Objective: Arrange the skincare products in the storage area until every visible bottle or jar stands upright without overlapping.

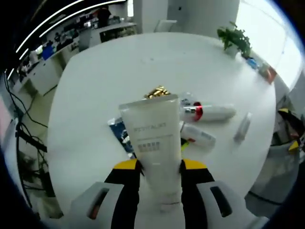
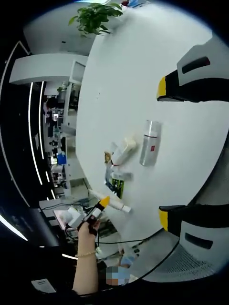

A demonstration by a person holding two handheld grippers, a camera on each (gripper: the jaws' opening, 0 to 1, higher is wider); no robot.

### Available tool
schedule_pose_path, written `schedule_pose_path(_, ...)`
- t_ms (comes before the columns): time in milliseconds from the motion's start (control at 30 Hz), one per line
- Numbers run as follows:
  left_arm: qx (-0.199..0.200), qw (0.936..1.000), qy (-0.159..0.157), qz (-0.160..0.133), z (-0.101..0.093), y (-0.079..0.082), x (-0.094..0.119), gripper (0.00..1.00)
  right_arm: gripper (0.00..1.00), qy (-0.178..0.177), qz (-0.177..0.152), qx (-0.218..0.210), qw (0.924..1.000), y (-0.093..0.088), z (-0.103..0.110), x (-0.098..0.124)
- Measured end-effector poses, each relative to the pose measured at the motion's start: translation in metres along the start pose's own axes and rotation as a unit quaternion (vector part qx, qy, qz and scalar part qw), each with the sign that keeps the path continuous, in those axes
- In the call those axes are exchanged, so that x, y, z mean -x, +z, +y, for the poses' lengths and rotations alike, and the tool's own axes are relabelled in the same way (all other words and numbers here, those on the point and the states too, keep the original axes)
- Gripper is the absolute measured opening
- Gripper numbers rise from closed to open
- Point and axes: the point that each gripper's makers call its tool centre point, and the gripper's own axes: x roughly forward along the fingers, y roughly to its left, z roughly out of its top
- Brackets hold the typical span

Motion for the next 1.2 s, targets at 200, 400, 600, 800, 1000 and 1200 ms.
schedule_pose_path(200, -0.009, 0.9991, 0.012, -0.041, -0.014, 0.007, 0.004, 0.36, 0.88, -0.009, -0.008, -0.006, 0.9999, 0.003, -0.003, 0.001)
schedule_pose_path(400, -0.013, 0.9959, 0.012, -0.089, -0.040, 0.011, 0.011, 0.35, 0.86, -0.007, -0.016, -0.015, 0.9997, 0.010, -0.003, -0.004)
schedule_pose_path(600, -0.017, 0.9919, 0.008, -0.125, -0.071, 0.014, 0.018, 0.35, 0.83, 0.013, -0.042, -0.050, 0.9978, 0.030, 0.013, -0.022)
schedule_pose_path(800, -0.028, 0.9882, 0.003, -0.151, -0.096, 0.016, 0.028, 0.35, 0.79, 0.067, -0.076, -0.063, 0.9929, 0.069, 0.048, -0.050)
schedule_pose_path(1000, -0.063, 0.9849, -0.012, -0.161, -0.126, 0.020, 0.037, 0.35, 0.77, 0.116, -0.100, -0.069, 0.9858, 0.105, 0.088, -0.073)
schedule_pose_path(1200, -0.085, 0.9815, -0.022, -0.170, -0.143, 0.022, 0.045, 0.35, 0.74, 0.141, -0.098, -0.076, 0.9822, 0.110, 0.107, -0.086)
